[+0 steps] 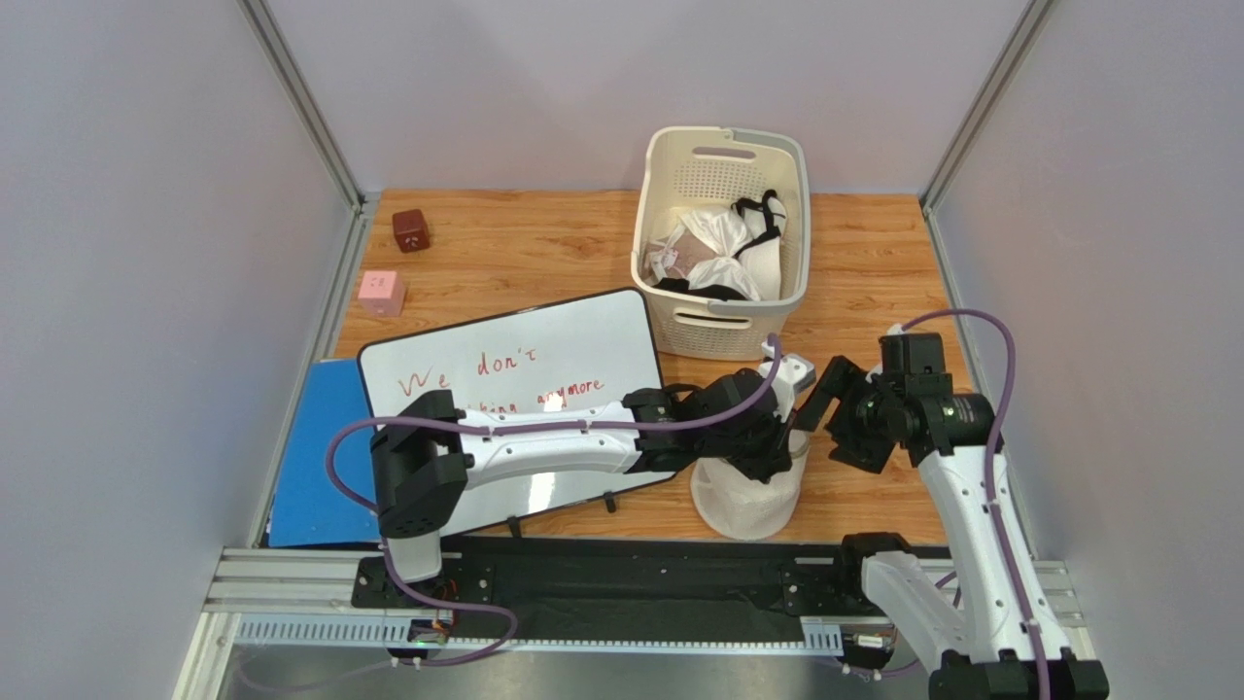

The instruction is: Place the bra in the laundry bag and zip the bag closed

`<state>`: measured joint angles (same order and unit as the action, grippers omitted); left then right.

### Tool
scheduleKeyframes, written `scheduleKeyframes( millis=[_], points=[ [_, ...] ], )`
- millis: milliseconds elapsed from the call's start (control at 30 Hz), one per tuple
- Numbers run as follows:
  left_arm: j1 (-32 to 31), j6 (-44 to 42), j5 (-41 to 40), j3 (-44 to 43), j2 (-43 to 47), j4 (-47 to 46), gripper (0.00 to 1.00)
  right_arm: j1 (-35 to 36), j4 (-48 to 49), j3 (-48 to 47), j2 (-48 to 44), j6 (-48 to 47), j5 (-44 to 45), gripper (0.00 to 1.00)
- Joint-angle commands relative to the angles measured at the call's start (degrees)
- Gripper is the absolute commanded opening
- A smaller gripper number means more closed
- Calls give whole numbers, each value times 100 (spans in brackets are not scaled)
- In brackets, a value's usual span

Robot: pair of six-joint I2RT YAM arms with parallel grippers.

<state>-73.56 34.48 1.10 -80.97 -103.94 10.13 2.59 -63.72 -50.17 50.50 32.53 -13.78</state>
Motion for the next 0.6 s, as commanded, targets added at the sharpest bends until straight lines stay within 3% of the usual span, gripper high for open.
scheduleKeyframes(
  millis=[0,233,333,367,433,467,567],
  points=[
    [35,85,-102,10,49,-55,0,22,-640,-11,-391,69,394,80],
    [35,85,30,-24,41,-143,0,22,-281,342,-533,613,-327,65],
    [8,103,100,-94,5,-152,0,31,-150,359,-497,719,-397,52],
    [0,103,109,-112,-3,-169,0,31,-97,437,-489,832,-397,41],
    [-35,77,171,-156,-30,-187,0,31,70,517,-445,912,-397,30],
    [-44,33,162,-200,-38,-169,0,22,149,569,-418,956,-371,18],
    [-62,-29,22,-148,-4,23,0,-4,106,579,-251,799,-336,0]
  ],
)
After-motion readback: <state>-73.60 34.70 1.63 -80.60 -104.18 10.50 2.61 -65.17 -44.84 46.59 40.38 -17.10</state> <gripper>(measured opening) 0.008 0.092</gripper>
